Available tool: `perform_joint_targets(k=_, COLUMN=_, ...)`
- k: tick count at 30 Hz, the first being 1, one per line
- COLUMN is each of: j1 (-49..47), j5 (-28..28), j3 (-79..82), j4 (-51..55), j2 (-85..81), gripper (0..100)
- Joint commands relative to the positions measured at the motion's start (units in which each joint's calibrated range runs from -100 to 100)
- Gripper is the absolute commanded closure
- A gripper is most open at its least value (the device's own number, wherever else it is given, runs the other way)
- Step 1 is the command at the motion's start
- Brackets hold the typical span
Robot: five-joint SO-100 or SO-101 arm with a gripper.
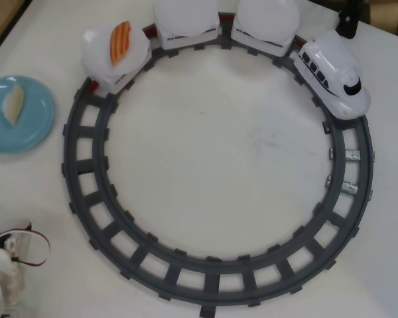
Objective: Pick up the sushi from the Shinkansen and put it on the blue dish
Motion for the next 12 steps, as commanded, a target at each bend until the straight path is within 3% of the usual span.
perform_joint_targets(k=1, j1=0.8, j5=-0.2, j3=1.5, j4=1.1, j2=-0.2, gripper=97)
perform_joint_targets(k=12, j1=0.2, j5=0.0, j3=1.5, j4=1.1, j2=-0.2, gripper=97)
